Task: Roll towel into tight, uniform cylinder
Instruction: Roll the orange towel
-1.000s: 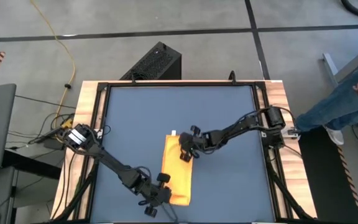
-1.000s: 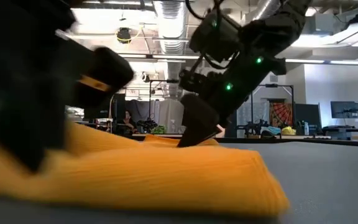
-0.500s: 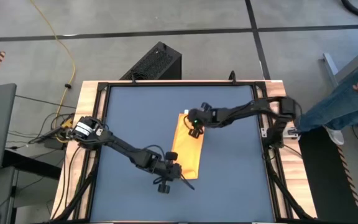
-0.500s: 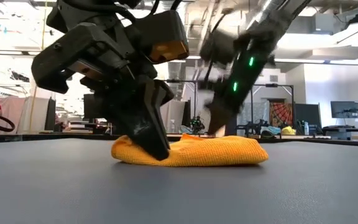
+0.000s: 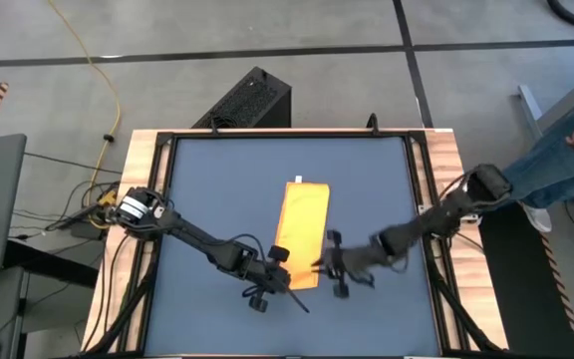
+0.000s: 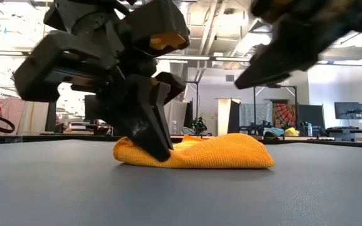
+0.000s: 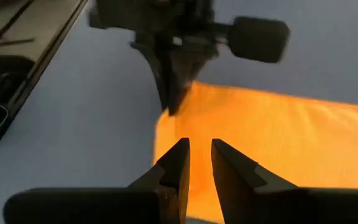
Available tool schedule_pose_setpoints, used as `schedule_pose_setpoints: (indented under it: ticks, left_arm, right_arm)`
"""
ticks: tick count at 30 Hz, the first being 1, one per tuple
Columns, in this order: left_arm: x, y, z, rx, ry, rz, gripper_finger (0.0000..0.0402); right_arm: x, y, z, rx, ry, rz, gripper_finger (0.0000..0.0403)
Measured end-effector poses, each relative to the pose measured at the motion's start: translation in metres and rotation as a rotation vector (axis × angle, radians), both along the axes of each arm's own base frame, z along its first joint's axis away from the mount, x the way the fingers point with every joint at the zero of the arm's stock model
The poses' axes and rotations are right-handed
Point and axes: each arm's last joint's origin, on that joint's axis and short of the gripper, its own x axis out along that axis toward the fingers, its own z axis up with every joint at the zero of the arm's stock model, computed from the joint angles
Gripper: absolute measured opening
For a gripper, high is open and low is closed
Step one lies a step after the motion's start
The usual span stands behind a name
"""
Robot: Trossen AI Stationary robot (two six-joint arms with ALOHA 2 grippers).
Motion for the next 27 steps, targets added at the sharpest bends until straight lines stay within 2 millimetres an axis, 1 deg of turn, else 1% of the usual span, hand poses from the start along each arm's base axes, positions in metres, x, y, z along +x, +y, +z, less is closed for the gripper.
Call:
schedule_pose_setpoints:
  ticks: [2, 3, 5, 8, 11, 14, 19, 22, 24, 27]
  left_arm:
    - [0.0, -0.002, 0.0, 0.024, -0.013, -0.032, 0.0]
    - [0.0, -0.003, 0.001, 0.034, -0.02, -0.045, 0.0]
    - [0.0, -0.003, 0.001, 0.045, -0.03, -0.06, 0.0]
    - [0.001, -0.003, 0.001, 0.046, -0.032, -0.06, 0.0]
    - [0.001, -0.002, 0.002, 0.052, -0.04, -0.068, 0.0]
    - [0.002, -0.002, 0.002, 0.053, -0.045, -0.07, 0.0]
    - [0.002, -0.002, 0.002, 0.052, -0.044, -0.069, 0.0]
    - [0.002, -0.002, 0.002, 0.052, -0.043, -0.068, 0.0]
    - [0.002, -0.002, 0.002, 0.052, -0.043, -0.068, 0.0]
    - [0.001, -0.002, 0.002, 0.05, -0.042, -0.065, 0.0]
  right_arm:
    - [-0.004, 0.022, -0.008, -0.049, -0.039, -0.035, 0.0092]
    - [-0.005, 0.03, -0.012, -0.05, -0.043, -0.077, 0.0092]
    - [-0.003, 0.036, -0.023, -0.01, -0.017, -0.166, 0.0092]
    - [0.005, 0.038, -0.031, 0.078, 0.013, -0.208, 0.0096]
    - [0.012, 0.042, -0.033, 0.121, 0.056, -0.167, 0.0114]
    - [0.013, 0.044, -0.034, 0.148, 0.097, -0.145, 0.0146]
    - [0.012, 0.041, -0.036, 0.138, 0.127, -0.163, 0.0214]
    - [0.012, 0.039, -0.036, 0.136, 0.132, -0.169, 0.0242]
    - [0.012, 0.039, -0.036, 0.133, 0.136, -0.17, 0.0248]
    - [0.012, 0.039, -0.037, 0.133, 0.136, -0.171, 0.0246]
